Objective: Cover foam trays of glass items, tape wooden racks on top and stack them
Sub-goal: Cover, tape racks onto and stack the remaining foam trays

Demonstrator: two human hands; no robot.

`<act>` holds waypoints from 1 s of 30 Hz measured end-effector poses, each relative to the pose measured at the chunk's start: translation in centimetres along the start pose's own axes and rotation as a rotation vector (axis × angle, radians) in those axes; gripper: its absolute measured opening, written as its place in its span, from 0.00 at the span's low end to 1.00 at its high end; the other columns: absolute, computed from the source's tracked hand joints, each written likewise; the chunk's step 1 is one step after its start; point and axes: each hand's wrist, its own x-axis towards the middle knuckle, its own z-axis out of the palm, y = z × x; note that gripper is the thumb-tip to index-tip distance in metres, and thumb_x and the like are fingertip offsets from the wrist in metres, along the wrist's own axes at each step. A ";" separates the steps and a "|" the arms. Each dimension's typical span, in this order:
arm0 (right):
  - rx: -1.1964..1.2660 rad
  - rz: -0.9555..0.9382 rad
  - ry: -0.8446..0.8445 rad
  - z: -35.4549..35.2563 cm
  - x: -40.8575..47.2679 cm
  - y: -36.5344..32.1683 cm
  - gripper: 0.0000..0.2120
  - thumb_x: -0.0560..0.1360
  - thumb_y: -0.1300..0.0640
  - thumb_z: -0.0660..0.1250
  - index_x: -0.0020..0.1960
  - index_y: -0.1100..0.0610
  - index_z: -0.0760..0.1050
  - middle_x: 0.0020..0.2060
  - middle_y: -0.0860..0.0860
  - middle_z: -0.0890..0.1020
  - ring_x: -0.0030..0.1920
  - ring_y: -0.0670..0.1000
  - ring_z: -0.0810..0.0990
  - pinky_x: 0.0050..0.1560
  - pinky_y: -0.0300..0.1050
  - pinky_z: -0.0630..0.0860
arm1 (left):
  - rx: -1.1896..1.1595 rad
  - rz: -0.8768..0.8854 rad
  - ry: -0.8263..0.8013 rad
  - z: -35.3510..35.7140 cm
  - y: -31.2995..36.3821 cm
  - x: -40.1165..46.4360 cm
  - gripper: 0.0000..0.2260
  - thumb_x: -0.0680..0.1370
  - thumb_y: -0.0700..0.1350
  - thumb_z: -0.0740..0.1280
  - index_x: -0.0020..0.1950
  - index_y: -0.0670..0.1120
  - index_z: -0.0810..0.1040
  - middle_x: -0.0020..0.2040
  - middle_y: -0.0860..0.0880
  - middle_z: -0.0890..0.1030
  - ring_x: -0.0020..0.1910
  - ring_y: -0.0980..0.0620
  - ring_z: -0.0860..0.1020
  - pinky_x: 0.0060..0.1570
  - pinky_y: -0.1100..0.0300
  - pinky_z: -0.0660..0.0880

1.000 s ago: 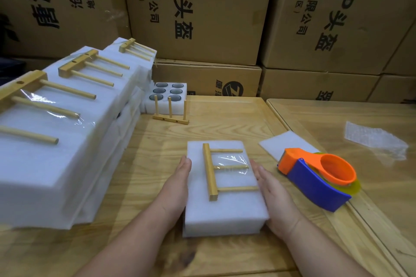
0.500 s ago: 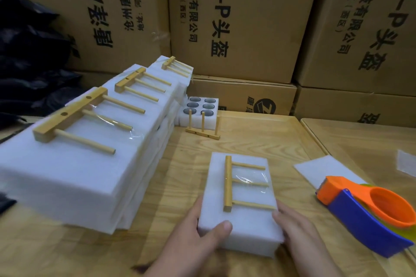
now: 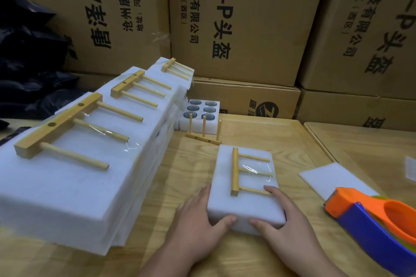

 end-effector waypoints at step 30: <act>-0.069 0.042 0.128 3.3 29.7 6.5 0.37 0.75 0.42 0.71 0.78 0.34 0.56 0.75 0.45 0.70 0.72 0.54 0.72 0.64 0.45 0.70 | 0.470 -0.079 0.034 2.8 0.5 6.6 0.40 0.61 0.75 0.55 0.52 0.48 0.88 0.57 0.47 0.86 0.58 0.49 0.82 0.75 0.56 0.45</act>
